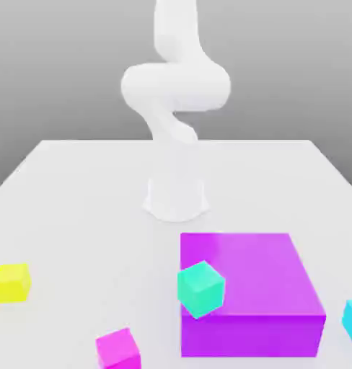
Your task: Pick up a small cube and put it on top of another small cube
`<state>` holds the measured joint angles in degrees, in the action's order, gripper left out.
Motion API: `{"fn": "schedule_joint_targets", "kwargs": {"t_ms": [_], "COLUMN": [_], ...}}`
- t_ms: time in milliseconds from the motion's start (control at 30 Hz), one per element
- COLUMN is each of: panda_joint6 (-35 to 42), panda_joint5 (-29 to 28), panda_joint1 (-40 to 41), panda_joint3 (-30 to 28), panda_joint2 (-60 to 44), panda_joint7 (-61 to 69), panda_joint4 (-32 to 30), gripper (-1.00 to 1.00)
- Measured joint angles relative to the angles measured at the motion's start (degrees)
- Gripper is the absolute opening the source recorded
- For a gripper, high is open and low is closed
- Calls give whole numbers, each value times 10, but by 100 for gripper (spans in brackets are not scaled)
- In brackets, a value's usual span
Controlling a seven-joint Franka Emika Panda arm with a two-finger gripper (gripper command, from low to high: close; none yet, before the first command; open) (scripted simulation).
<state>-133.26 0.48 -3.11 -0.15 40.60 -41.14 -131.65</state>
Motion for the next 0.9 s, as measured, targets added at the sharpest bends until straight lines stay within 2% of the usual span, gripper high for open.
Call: {"fn": "schedule_joint_targets", "kwargs": {"t_ms": [200, 533, 733, 900], "panda_joint6": [-36, -95, -130, -159], "panda_joint5": [13, 25, 3, -42], "panda_joint1": [-72, -158, -212, -240], "panda_joint3": [2, 36, 63, 84], "panda_joint2": [-128, -336, -461, -566], "panda_joint7": [116, 297, 384, 439], "panda_joint4": [3, 9, 12, 14], "gripper": [0, 0, 0, 0]}}
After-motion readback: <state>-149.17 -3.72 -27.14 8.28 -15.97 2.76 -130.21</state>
